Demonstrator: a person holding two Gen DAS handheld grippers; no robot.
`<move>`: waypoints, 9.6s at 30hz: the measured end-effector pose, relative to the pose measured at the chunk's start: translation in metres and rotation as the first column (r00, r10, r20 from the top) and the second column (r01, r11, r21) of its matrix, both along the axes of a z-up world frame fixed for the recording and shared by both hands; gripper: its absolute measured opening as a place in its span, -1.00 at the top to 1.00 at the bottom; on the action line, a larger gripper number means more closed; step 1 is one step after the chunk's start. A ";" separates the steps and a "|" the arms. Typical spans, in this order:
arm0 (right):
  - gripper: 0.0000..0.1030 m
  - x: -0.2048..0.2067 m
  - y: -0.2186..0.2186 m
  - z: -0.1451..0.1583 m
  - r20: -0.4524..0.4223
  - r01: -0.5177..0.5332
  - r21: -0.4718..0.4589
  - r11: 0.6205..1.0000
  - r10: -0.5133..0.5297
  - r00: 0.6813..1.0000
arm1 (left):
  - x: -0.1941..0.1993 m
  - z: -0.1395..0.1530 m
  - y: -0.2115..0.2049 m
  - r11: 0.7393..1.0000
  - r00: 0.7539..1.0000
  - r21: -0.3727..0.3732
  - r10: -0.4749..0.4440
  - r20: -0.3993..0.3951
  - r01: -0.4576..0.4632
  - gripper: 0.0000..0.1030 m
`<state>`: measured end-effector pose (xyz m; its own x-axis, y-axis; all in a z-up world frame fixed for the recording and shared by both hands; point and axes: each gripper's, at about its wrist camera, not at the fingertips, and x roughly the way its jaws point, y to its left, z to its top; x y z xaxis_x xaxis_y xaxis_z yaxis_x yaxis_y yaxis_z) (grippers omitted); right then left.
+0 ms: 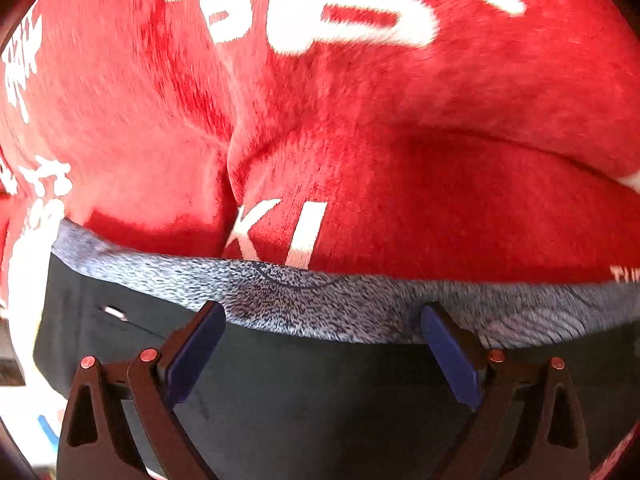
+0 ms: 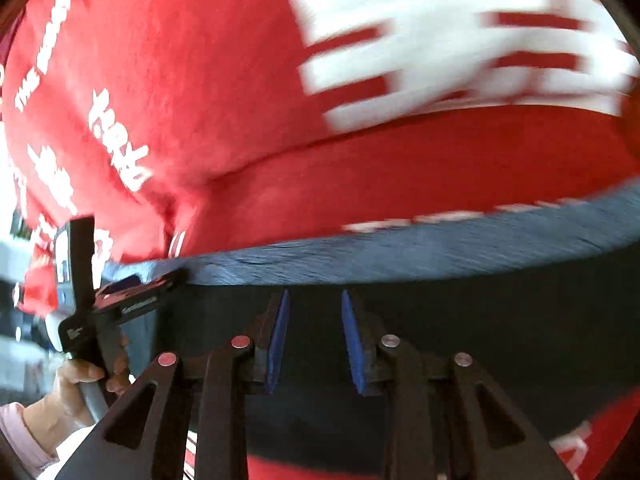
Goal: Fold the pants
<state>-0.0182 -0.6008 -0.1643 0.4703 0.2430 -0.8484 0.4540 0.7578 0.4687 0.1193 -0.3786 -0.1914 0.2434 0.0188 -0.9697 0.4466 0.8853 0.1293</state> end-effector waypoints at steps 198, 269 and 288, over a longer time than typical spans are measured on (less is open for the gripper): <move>0.71 -0.115 0.027 0.109 0.155 0.093 -0.235 0.968 -0.057 0.986 | -0.142 0.078 -0.022 0.959 0.978 -0.195 -0.211 0.005 0.208 -0.88; -0.02 -0.056 -0.066 -0.012 0.041 0.117 0.330 0.937 -0.138 0.990 | -0.126 0.049 0.028 0.929 0.923 -0.252 -0.326 -0.204 0.272 0.68; 0.21 -0.064 -0.062 -0.008 -0.046 0.192 0.190 0.963 -0.187 0.981 | -0.126 0.059 0.027 0.946 0.950 -0.184 -0.290 -0.117 0.266 -0.04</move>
<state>-0.0827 -0.6624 -0.1723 0.5010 0.3117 -0.8074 0.5953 0.5530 0.5829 -0.0063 -0.3520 -0.1320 0.0767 -0.1923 -0.9783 0.6814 0.7265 -0.0894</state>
